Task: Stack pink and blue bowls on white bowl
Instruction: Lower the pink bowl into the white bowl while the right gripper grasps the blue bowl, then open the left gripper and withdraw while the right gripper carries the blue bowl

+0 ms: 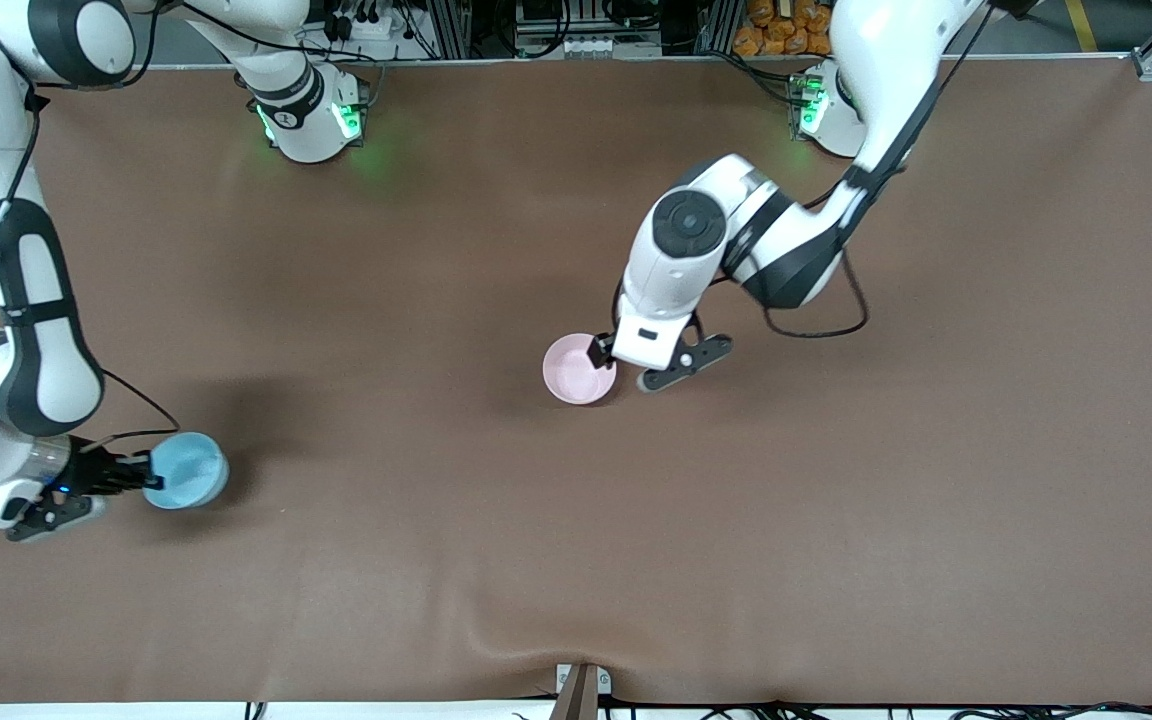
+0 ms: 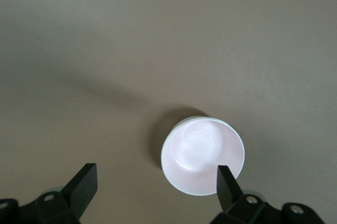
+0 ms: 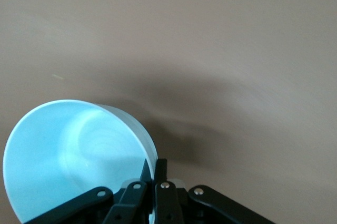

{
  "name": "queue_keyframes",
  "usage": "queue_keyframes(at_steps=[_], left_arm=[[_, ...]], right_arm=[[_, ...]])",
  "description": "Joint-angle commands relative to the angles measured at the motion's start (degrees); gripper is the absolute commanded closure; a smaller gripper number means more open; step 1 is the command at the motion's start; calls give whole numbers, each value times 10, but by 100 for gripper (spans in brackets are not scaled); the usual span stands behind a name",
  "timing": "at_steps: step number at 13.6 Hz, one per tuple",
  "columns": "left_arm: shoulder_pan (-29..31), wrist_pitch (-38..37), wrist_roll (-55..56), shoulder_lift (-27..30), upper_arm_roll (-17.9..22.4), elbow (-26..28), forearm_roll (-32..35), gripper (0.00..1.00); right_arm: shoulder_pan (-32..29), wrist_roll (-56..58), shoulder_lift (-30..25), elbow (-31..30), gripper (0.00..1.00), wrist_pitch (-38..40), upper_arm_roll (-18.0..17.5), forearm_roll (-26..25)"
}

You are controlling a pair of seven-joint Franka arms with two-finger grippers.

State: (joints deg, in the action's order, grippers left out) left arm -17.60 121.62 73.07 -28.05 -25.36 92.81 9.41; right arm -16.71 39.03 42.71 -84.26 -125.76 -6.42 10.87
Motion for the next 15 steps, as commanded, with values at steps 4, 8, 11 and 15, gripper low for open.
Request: queue_keyframes(at_steps=[4,8,11,15], left_arm=[[45,-66,-43,75,-7,11,5,0],[63,-98,-47,101,-9,10,3,0],[80,-115,-64,120,-9,9,-18,0],[120,-143,-110,151,-9,9,-53,0]], right_arm=[[-3,12,-29,-16,100,55,-122,13],[56,-81,-37,-17,100,55,-144,7],[120,-145,-38,-18,100,46,-141,1],[226,-206,-34,-45,100,-44,-141,-33]])
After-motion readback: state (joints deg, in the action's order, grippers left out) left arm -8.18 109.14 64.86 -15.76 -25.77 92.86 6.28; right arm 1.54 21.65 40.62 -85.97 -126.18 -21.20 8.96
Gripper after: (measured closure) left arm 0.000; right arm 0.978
